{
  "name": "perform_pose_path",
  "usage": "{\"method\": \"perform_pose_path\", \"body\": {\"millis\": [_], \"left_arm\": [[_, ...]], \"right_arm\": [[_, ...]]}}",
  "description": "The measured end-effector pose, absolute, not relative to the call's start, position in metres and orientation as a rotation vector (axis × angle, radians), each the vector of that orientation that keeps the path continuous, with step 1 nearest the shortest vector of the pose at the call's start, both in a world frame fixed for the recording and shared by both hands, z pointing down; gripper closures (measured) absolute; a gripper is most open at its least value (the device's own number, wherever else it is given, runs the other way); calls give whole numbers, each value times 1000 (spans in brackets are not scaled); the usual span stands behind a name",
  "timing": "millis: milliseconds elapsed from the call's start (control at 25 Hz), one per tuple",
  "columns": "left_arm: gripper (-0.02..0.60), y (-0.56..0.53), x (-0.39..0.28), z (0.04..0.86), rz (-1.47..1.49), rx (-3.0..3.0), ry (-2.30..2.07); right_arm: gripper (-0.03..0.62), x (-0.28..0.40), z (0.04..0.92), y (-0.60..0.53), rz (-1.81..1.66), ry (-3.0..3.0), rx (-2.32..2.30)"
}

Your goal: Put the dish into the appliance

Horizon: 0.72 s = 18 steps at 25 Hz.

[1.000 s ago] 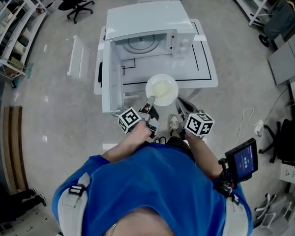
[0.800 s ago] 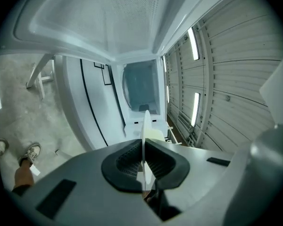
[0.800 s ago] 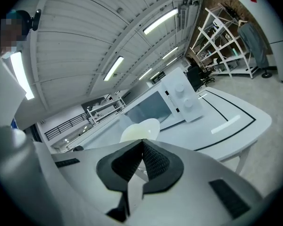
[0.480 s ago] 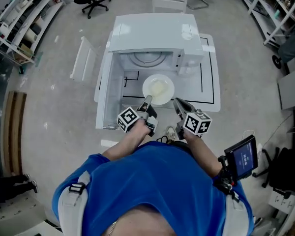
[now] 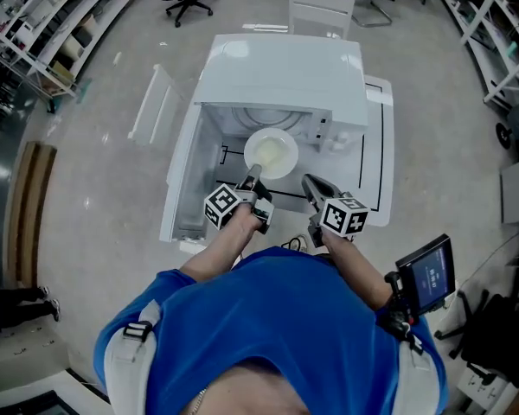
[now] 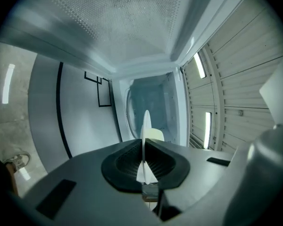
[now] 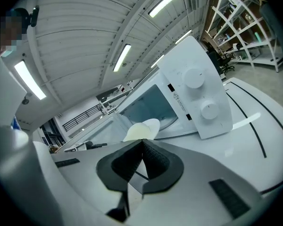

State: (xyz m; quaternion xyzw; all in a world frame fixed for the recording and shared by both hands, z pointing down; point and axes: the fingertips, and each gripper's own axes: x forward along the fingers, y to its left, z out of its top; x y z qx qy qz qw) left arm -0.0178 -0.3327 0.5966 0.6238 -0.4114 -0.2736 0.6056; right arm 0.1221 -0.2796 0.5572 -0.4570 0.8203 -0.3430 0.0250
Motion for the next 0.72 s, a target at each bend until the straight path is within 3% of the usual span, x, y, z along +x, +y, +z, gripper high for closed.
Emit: {"method": "perform_pose_path", "body": {"millis": [720], "left_arm": [[563, -406, -20, 635, -668, 1321, -1087]], "right_arm": [[592, 140, 574, -338, -1126, 2652, -1312]]}}
